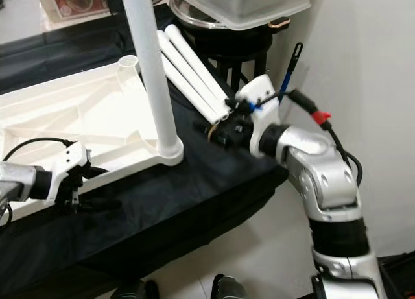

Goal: Building children table

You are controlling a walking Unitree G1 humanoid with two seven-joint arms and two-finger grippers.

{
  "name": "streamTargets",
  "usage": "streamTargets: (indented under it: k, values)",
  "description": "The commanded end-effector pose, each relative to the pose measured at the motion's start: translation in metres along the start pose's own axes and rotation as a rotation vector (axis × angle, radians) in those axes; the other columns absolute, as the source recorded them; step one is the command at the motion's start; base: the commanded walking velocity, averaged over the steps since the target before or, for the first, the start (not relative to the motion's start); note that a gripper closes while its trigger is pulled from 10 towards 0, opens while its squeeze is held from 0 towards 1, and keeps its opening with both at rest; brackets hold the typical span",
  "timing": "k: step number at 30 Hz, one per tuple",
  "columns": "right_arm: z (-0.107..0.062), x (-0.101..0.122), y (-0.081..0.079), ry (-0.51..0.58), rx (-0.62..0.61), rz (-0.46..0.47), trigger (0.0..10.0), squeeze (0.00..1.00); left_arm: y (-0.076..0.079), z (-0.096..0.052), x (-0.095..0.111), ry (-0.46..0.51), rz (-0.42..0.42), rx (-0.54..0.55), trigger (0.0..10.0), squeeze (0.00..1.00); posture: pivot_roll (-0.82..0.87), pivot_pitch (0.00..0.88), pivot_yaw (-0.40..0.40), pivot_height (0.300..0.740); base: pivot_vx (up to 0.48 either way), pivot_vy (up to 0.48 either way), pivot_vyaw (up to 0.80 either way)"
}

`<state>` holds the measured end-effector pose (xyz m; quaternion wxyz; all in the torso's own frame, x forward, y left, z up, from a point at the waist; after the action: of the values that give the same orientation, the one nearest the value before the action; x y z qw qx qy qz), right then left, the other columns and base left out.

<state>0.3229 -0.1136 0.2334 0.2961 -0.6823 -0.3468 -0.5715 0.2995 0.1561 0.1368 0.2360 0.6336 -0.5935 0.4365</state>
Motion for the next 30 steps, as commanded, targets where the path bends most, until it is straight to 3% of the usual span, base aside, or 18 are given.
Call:
streamTargets:
  k: [1,4,7,9,11,12,16,19,21,25,30]
  values:
    - [-0.008,0.003,-0.013,-0.002,0.104,-0.032,10.0,0.0,0.007,-0.003,0.0,-0.007,-0.006,-0.026,10.0,0.0,-0.03,0.176,0.001,0.74,0.0,0.0,0.0]
    - [-0.015,0.005,-0.011,-0.015,0.13,-0.044,10.0,0.0,0.006,-0.007,-0.001,-0.032,0.009,0.002,10.0,0.0,-0.03,0.178,0.0,0.74,0.0,0.0,0.0]
    - [-0.015,0.013,-0.004,0.007,0.119,-0.053,10.0,0.0,-0.009,-0.013,-0.004,-0.06,0.021,0.099,10.0,0.0,-0.02,0.179,-0.005,0.74,0.0,0.0,0.0]
    - [-0.011,0.017,0.0,0.023,0.12,-0.064,10.0,0.0,-0.033,-0.022,-0.003,-0.082,0.06,0.253,10.0,0.0,-0.02,0.181,-0.008,0.74,0.0,0.0,0.0]
    - [-0.011,0.017,0.0,0.023,0.12,-0.064,10.0,0.0,-0.033,-0.022,-0.003,-0.082,0.06,0.253,10.0,0.0,-0.02,0.181,-0.008,0.74,0.0,0.0,0.0]
    - [-0.009,0.019,0.001,0.031,0.122,-0.064,10.0,0.0,-0.043,-0.028,-0.002,-0.085,0.071,0.321,10.0,0.0,-0.02,0.181,-0.008,0.74,0.0,0.0,0.0]
    - [0.001,0.017,-0.007,0.035,0.181,-0.061,10.0,0.0,-0.054,-0.041,0.004,-0.071,0.08,0.409,10.0,0.0,-0.02,0.184,-0.008,0.74,0.0,0.0,0.0]
    - [0.028,0.014,-0.021,0.054,0.278,-0.061,10.0,0.0,-0.042,-0.049,0.021,0.012,0.085,0.389,10.0,0.0,-0.01,0.187,-0.012,0.74,0.0,0.0,0.0]
    - [0.033,0.015,-0.022,0.059,0.287,-0.067,10.0,0.0,-0.039,-0.049,0.023,0.025,0.086,0.382,10.0,0.0,-0.01,0.187,-0.012,0.74,0.0,0.0,0.0]
    - [0.059,0.034,-0.017,0.127,0.279,-0.084,10.0,0.0,-0.025,-0.054,0.04,0.133,0.089,0.352,10.0,0.0,0.0,0.197,-0.021,0.74,0.0,0.0,0.0]
    - [0.068,0.041,-0.02,0.133,0.302,-0.118,10.0,0.0,-0.007,-0.064,0.059,0.263,0.079,0.29,10.0,0.0,0.0,0.2,-0.026,0.74,0.0,0.0,0.0]
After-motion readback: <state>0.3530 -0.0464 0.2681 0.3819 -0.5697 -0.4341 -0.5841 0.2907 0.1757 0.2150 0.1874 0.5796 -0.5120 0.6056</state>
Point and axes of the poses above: a point about 5 cm out from each wrist's last joint towards the gripper, its own z axis pointing out of the wrist towards the gripper, its own x axis along the axis of the wrist's last joint, y = z × x, the point moved 6 cm from there along z, pointing out of the wrist towards the gripper, and after that the axes turned 10 degrees about z, right-handed, at the moved point
